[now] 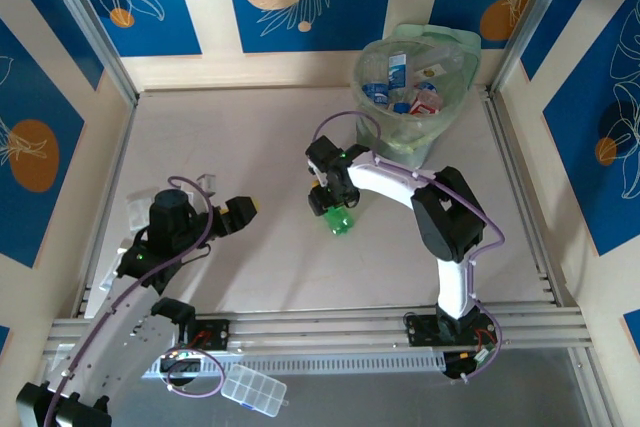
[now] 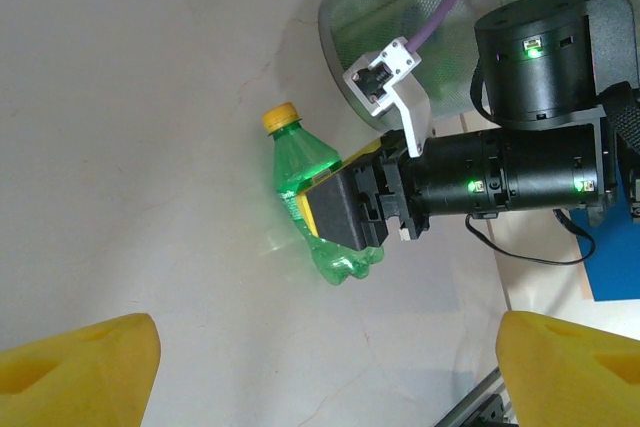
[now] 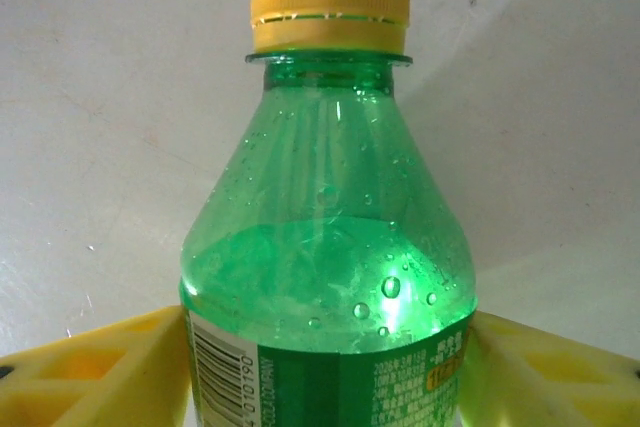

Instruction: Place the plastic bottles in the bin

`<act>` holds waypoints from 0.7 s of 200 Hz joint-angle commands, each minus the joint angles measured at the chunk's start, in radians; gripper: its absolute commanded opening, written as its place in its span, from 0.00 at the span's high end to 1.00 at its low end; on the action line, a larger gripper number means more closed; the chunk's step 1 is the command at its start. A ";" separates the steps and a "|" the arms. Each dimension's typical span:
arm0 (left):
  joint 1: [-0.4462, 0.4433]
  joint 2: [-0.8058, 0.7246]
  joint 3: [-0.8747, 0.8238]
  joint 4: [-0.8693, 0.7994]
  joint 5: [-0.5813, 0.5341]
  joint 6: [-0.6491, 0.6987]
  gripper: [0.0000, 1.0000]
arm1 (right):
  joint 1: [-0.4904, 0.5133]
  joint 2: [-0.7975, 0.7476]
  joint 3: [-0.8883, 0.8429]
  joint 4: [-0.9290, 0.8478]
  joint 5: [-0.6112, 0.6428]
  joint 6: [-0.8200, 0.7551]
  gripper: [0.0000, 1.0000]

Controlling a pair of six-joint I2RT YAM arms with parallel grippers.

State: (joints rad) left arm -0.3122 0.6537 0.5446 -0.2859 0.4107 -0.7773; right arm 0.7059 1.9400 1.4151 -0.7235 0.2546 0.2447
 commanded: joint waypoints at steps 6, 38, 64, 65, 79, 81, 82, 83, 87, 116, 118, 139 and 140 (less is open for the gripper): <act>-0.012 -0.005 0.047 -0.015 0.039 0.016 0.14 | 0.009 -0.052 -0.030 -0.005 -0.016 0.017 0.37; -0.037 0.002 0.068 -0.029 0.036 0.029 0.15 | 0.010 -0.121 -0.038 0.001 -0.042 0.022 0.39; -0.068 0.008 0.113 -0.077 0.007 0.074 0.15 | 0.014 -0.218 -0.049 0.027 -0.084 0.016 0.40; -0.070 0.009 0.115 -0.079 0.005 0.076 0.15 | 0.015 -0.223 -0.048 0.029 -0.086 0.015 0.40; -0.100 0.027 0.158 -0.114 -0.024 0.111 0.16 | 0.019 -0.282 -0.043 0.037 -0.099 0.004 0.42; -0.105 0.030 0.164 -0.117 -0.028 0.117 0.16 | 0.019 -0.290 -0.041 0.036 -0.101 0.002 0.42; -0.108 0.032 0.168 -0.120 -0.030 0.119 0.16 | 0.020 -0.294 -0.040 0.036 -0.102 0.000 0.42; -0.111 0.034 0.171 -0.122 -0.032 0.120 0.16 | 0.020 -0.298 -0.039 0.036 -0.103 0.000 0.42; -0.123 0.042 0.184 -0.131 -0.041 0.131 0.16 | 0.020 -0.315 -0.035 0.035 -0.108 -0.003 0.42; -0.247 0.119 0.278 -0.171 -0.122 0.167 0.16 | 0.017 -0.425 0.020 0.017 -0.126 -0.028 0.42; -0.253 0.125 0.283 -0.171 -0.123 0.167 0.16 | 0.015 -0.433 0.025 0.015 -0.127 -0.030 0.42; -0.305 0.191 0.344 -0.188 -0.137 0.171 0.16 | -0.002 -0.494 0.097 -0.023 -0.128 -0.053 0.42; -0.305 0.194 0.346 -0.191 -0.138 0.171 0.16 | -0.003 -0.497 0.101 -0.025 -0.129 -0.054 0.42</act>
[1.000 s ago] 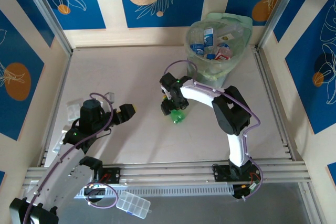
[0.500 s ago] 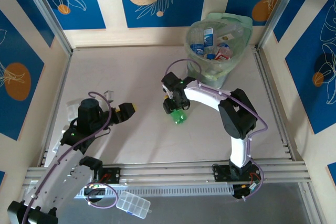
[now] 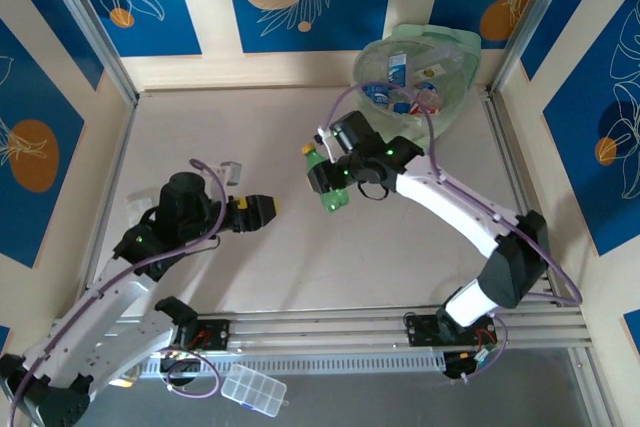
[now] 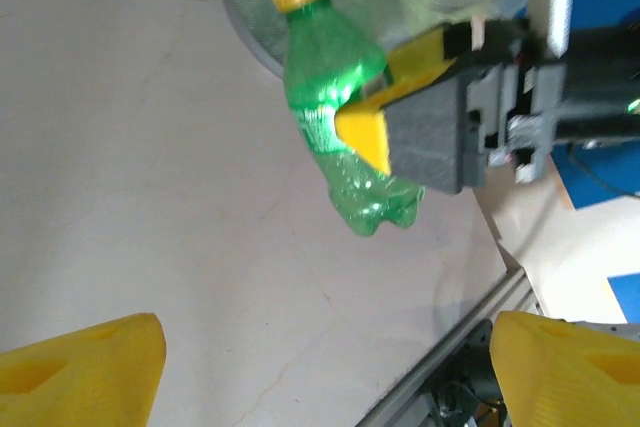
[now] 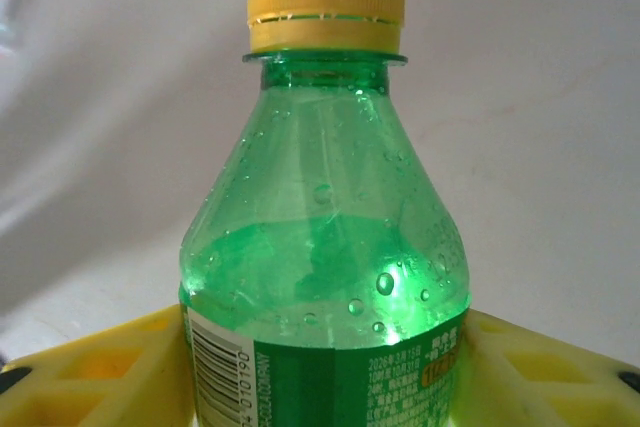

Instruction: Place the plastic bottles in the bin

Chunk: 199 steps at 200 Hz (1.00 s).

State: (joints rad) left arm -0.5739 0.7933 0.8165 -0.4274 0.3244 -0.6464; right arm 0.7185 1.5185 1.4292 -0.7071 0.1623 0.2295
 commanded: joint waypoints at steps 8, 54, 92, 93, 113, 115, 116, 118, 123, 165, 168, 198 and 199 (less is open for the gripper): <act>-0.044 0.066 0.092 -0.058 -0.059 0.043 0.15 | -0.032 -0.092 0.126 -0.062 -0.038 -0.045 0.42; -0.042 0.100 0.154 -0.086 -0.115 0.100 0.12 | -0.219 -0.129 0.383 -0.119 -0.086 -0.065 0.41; -0.023 0.117 0.141 -0.068 -0.080 0.084 0.12 | -0.419 -0.083 0.518 -0.090 -0.096 -0.021 0.41; -0.022 0.117 0.140 -0.067 -0.080 0.083 0.12 | -0.424 -0.079 0.522 -0.092 -0.094 -0.021 0.41; 0.007 0.115 0.131 -0.060 -0.047 0.068 0.12 | -0.493 0.006 0.636 -0.135 -0.049 -0.012 0.41; 0.010 0.115 0.131 -0.060 -0.044 0.066 0.12 | -0.501 0.016 0.648 -0.139 -0.044 -0.012 0.41; 0.012 0.114 0.131 -0.060 -0.042 0.066 0.12 | -0.504 0.020 0.655 -0.142 -0.041 -0.013 0.41; 0.015 0.115 0.130 -0.061 -0.040 0.065 0.12 | -0.509 0.030 0.668 -0.147 -0.034 -0.016 0.41; 0.021 0.112 0.130 -0.063 -0.036 0.065 0.12 | -0.518 0.056 0.706 -0.160 -0.015 -0.025 0.41; 0.054 0.099 0.122 -0.084 -0.022 0.068 0.12 | -0.547 0.206 0.851 -0.156 0.222 -0.155 0.41; 0.055 0.099 0.121 -0.083 -0.021 0.068 0.12 | -0.551 0.213 0.851 -0.151 0.235 -0.161 0.41; 0.063 0.097 0.113 -0.089 -0.013 0.069 0.11 | -0.560 0.262 0.810 -0.078 0.364 -0.266 0.40; 0.063 0.098 0.113 -0.089 -0.013 0.068 0.11 | -0.560 0.262 0.809 -0.073 0.368 -0.271 0.39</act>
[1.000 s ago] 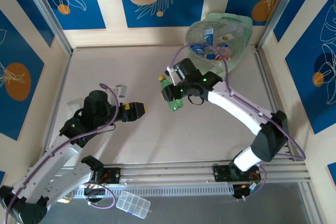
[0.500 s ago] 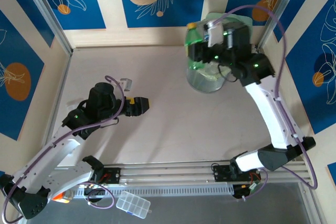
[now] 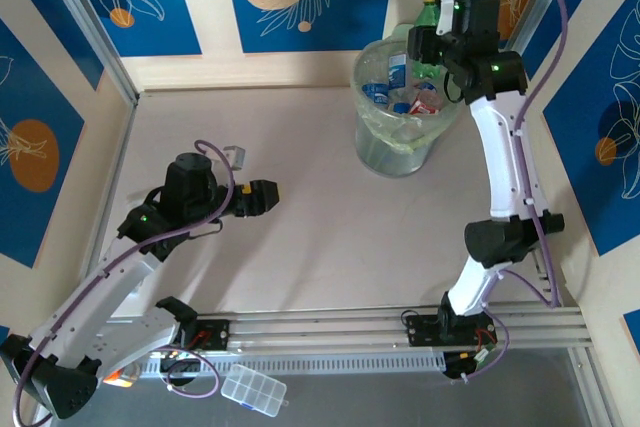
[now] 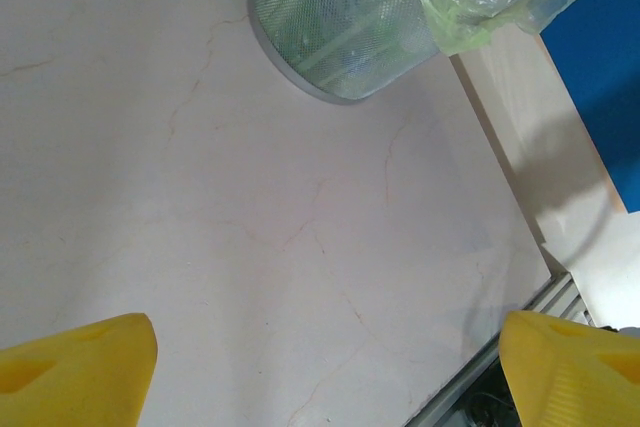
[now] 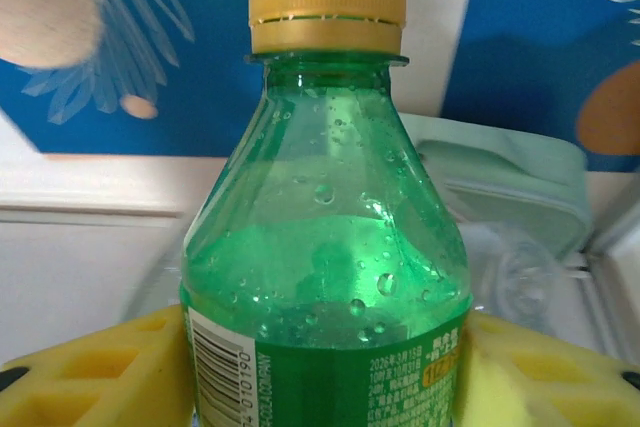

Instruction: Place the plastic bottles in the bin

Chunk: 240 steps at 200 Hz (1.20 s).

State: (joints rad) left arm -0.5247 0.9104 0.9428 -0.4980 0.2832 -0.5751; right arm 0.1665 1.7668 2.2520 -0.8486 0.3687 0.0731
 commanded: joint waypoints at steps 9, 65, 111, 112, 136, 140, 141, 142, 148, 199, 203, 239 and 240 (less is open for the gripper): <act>0.015 -0.019 -0.016 -0.016 0.031 -0.004 0.11 | -0.008 0.012 -0.058 0.119 0.197 -0.162 0.37; 0.021 0.008 -0.023 0.001 0.059 -0.017 0.12 | 0.014 -0.076 -0.462 0.632 0.193 -0.525 0.31; 0.026 0.010 -0.030 0.004 0.062 -0.016 0.12 | 0.000 -0.064 -0.527 0.567 0.166 -0.509 0.29; 0.026 0.010 -0.031 0.004 0.061 -0.017 0.12 | 0.000 -0.064 -0.528 0.566 0.166 -0.509 0.29; 0.028 0.008 -0.038 0.006 0.061 -0.020 0.12 | -0.001 -0.079 -0.564 0.600 0.201 -0.550 0.29; 0.028 0.008 -0.039 0.007 0.062 -0.020 0.12 | -0.002 -0.084 -0.567 0.605 0.203 -0.556 0.29; 0.028 0.008 -0.039 0.007 0.063 -0.020 0.12 | -0.002 -0.085 -0.568 0.606 0.203 -0.558 0.29; 0.028 0.008 -0.040 0.007 0.062 -0.020 0.12 | -0.002 -0.085 -0.570 0.608 0.203 -0.560 0.29; 0.028 0.008 -0.039 0.007 0.061 -0.020 0.12 | -0.003 -0.093 -0.574 0.618 0.200 -0.573 0.29; 0.030 0.016 -0.049 0.019 0.061 -0.026 0.12 | -0.002 -0.118 -0.593 0.643 0.225 -0.680 0.32; 0.031 0.016 -0.050 0.019 0.061 -0.027 0.12 | -0.001 -0.121 -0.600 0.651 0.230 -0.687 0.32; 0.031 0.011 -0.052 0.012 0.051 -0.027 0.12 | 0.000 -0.167 -0.666 0.692 0.214 -0.691 0.33; 0.031 0.010 -0.052 0.012 0.050 -0.027 0.12 | 0.000 -0.169 -0.669 0.695 0.212 -0.691 0.33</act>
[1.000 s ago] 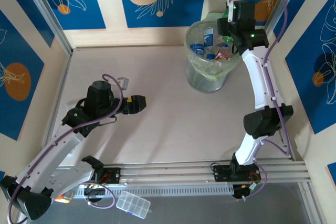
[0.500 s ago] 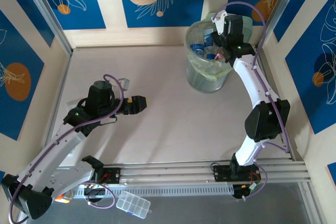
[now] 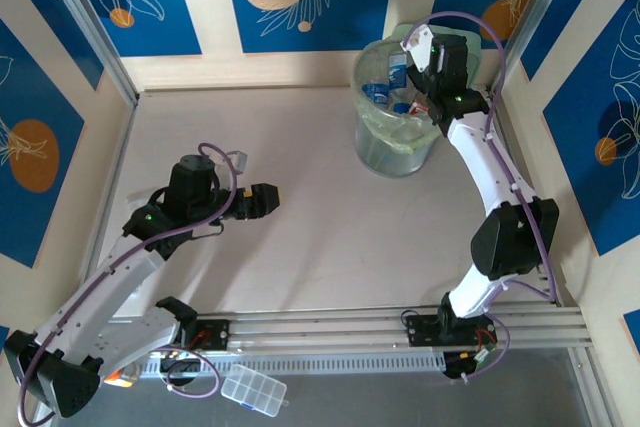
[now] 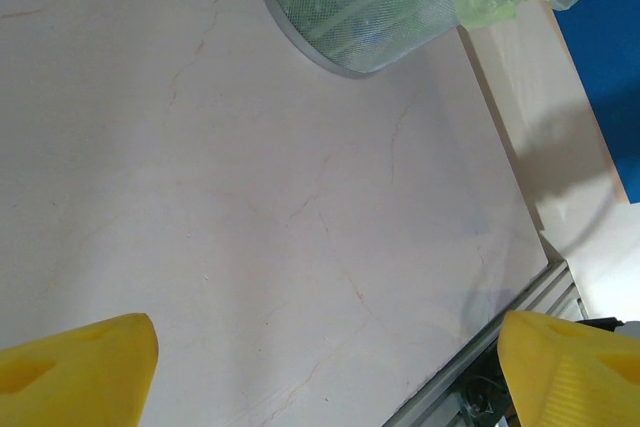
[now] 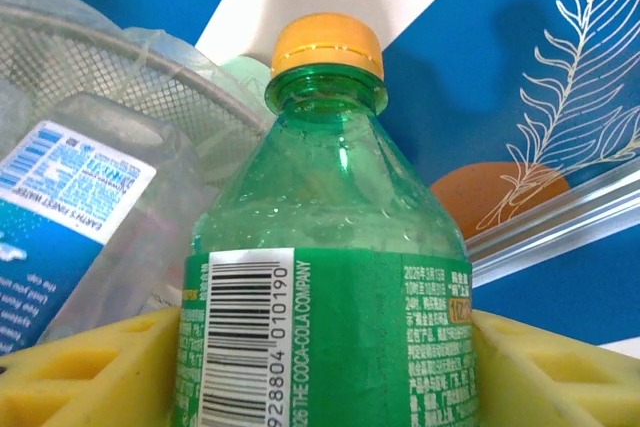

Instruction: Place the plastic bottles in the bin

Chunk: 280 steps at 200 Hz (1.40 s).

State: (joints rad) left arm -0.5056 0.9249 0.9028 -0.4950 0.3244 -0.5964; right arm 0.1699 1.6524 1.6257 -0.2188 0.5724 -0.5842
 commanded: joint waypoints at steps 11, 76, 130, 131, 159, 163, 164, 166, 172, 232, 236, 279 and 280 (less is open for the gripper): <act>0.013 -0.004 -0.012 0.007 0.011 -0.006 0.12 | -0.004 -0.063 -0.056 0.078 0.004 -0.042 0.32; 0.013 -0.014 -0.016 0.009 0.012 -0.012 0.12 | -0.014 -0.090 -0.046 -0.007 -0.128 0.068 0.18; 0.014 -0.021 -0.016 0.009 0.014 -0.016 0.12 | -0.020 -0.105 0.033 -0.116 -0.340 0.196 0.19; 0.014 -0.020 -0.015 0.008 0.015 -0.016 0.12 | -0.021 -0.105 0.033 -0.117 -0.341 0.200 0.19; 0.015 -0.029 -0.007 -0.006 0.006 -0.009 0.12 | -0.046 -0.122 0.048 -0.116 -0.362 0.289 0.24; 0.015 -0.032 -0.007 -0.008 0.003 -0.007 0.12 | -0.052 -0.124 0.049 -0.117 -0.374 0.308 0.26; 0.015 -0.031 -0.007 -0.009 0.002 -0.006 0.12 | -0.055 -0.124 0.050 -0.118 -0.376 0.313 0.27; 0.015 -0.031 -0.007 -0.010 0.001 -0.006 0.12 | -0.058 -0.124 0.051 -0.120 -0.381 0.323 0.28; 0.015 -0.032 -0.005 -0.010 -0.001 -0.006 0.12 | -0.067 -0.122 0.057 -0.129 -0.391 0.349 0.31; 0.024 -0.032 0.008 -0.017 -0.010 -0.005 0.12 | -0.064 -0.033 0.068 -0.198 -0.302 0.405 0.61; 0.024 -0.033 0.008 -0.017 -0.010 -0.004 0.12 | -0.064 -0.029 0.065 -0.203 -0.299 0.410 0.62; 0.029 -0.031 0.007 -0.015 -0.001 -0.008 0.12 | -0.064 0.020 0.038 -0.232 -0.284 0.443 0.64; 0.029 -0.030 0.007 -0.015 -0.001 -0.009 0.12 | -0.064 0.020 0.037 -0.232 -0.283 0.444 0.64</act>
State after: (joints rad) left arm -0.4908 0.9051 0.8944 -0.4995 0.3206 -0.6037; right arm 0.1028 1.6524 1.6810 -0.4198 0.2634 -0.1776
